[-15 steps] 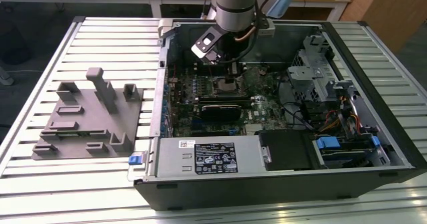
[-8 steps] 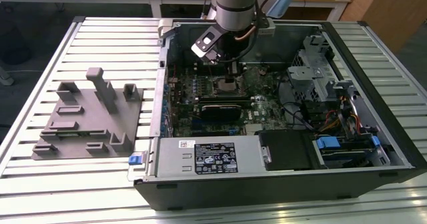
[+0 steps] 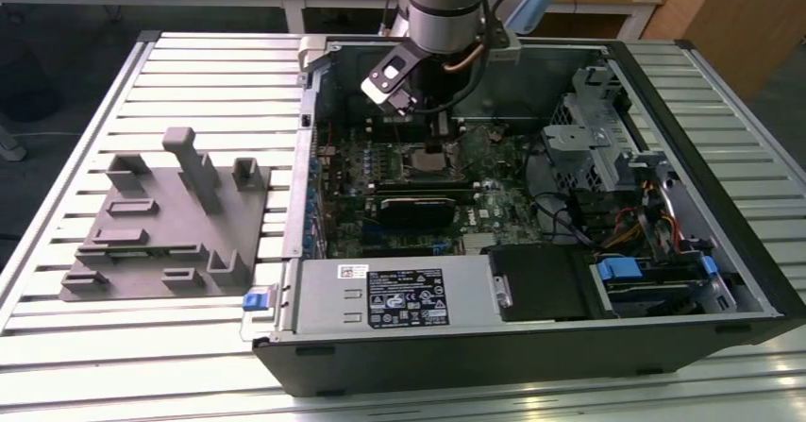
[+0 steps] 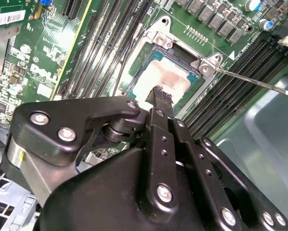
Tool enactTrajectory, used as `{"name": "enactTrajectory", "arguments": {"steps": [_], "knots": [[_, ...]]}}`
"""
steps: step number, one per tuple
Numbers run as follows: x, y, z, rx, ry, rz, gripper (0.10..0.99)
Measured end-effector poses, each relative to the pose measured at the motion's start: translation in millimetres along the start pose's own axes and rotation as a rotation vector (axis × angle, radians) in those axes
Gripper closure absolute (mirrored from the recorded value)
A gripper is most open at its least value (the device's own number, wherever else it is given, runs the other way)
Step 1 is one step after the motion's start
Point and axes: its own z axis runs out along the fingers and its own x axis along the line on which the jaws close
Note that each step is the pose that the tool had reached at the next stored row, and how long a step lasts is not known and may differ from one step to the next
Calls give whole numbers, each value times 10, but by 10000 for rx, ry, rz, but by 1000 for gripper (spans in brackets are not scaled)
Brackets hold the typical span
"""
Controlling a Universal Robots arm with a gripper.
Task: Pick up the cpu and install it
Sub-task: 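Close the cpu cover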
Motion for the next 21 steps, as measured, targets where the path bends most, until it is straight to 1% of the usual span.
{"name": "enactTrajectory", "arguments": {"steps": [6,7,12,15,17,21], "knots": [[0,2,-51,1,0,-1,980],[0,-4,-58,-14,-1,-1,980],[0,-4,-77,-15,-1,0,980],[-4,-4,-85,-15,21,2,980],[-4,-2,-114,-14,23,3,980],[-5,3,-196,-14,24,2,980]]}}
